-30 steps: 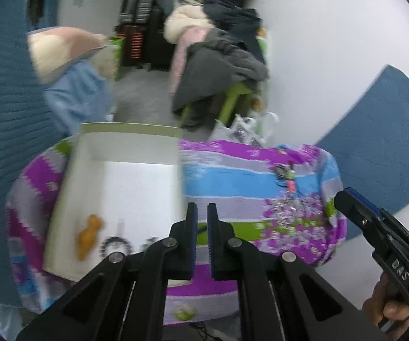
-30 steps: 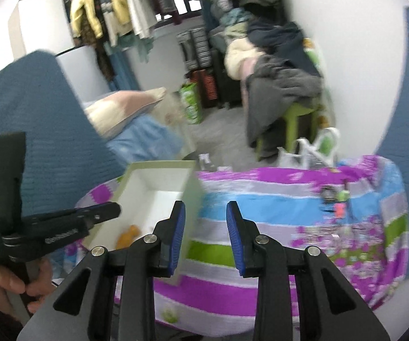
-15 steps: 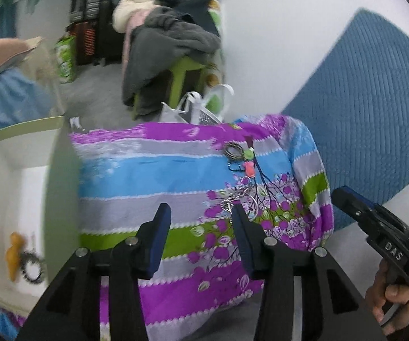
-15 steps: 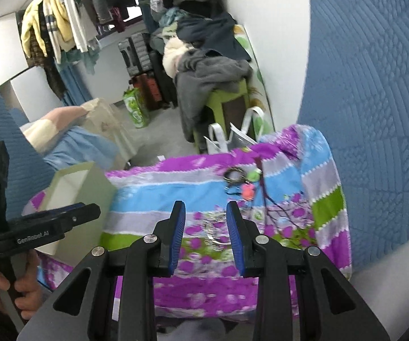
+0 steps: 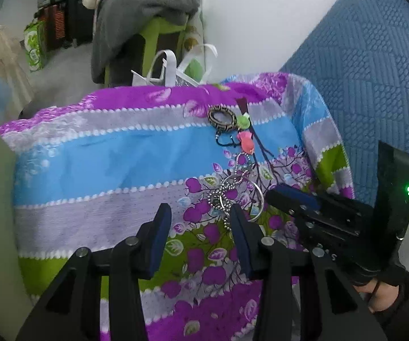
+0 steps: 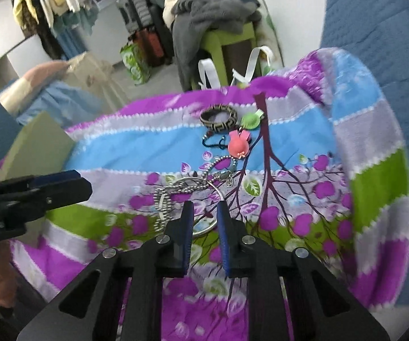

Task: Organize jewelry
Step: 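Move both tools back to the silver rings and chains on the cloth, then grasp the silver chain with the left tool while the right tool grasps the silver ring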

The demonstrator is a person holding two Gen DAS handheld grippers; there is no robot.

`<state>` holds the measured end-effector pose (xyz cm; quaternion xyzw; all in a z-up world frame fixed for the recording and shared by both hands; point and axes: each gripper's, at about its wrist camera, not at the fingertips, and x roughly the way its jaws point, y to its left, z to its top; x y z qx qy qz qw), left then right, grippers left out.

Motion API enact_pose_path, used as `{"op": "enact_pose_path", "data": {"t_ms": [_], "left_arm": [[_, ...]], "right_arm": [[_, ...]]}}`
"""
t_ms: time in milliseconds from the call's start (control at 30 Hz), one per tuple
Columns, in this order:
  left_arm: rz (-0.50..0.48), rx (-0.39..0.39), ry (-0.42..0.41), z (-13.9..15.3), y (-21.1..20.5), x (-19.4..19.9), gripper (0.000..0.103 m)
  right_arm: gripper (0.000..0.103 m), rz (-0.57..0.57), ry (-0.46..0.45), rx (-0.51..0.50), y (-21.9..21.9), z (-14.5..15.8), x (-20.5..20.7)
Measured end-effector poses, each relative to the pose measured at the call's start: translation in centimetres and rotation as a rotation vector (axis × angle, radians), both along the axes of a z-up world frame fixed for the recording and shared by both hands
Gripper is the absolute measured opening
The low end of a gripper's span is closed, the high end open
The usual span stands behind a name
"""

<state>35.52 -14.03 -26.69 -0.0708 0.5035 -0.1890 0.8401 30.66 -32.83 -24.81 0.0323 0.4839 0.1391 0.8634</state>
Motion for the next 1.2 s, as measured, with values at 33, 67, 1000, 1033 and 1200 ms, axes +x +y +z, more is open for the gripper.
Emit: {"op": "enact_pose_path", "data": {"t_ms": [33, 67, 1000, 1033, 1200], "left_arm": [[-0.007, -0.001, 0.003, -0.5, -0.2, 0.2, 0.041], [-0.016, -0.007, 0.010, -1.0, -0.4, 0.5, 0.041], [-0.204, 0.032, 0.016, -3.0, -5.8, 1.9, 0.004], [-0.197, 0.021, 0.015, -2.4, -5.5, 1.7, 0.004], [-0.168, -0.056, 0.004, 1.2, -3.2, 0.0, 0.003]], "right_arm": [[0.014, 0.012, -0.005, -0.007, 0.2, -0.5, 0.3], [0.014, 0.021, -0.011, -0.020, 0.5, -1.0, 0.7], [0.003, -0.028, 0.000, -0.101, -0.2, -2.6, 0.3], [0.003, -0.035, 0.004, -0.100, -0.2, -2.7, 0.4], [0.003, -0.048, 0.013, -0.095, -0.6, -2.6, 0.1]]}}
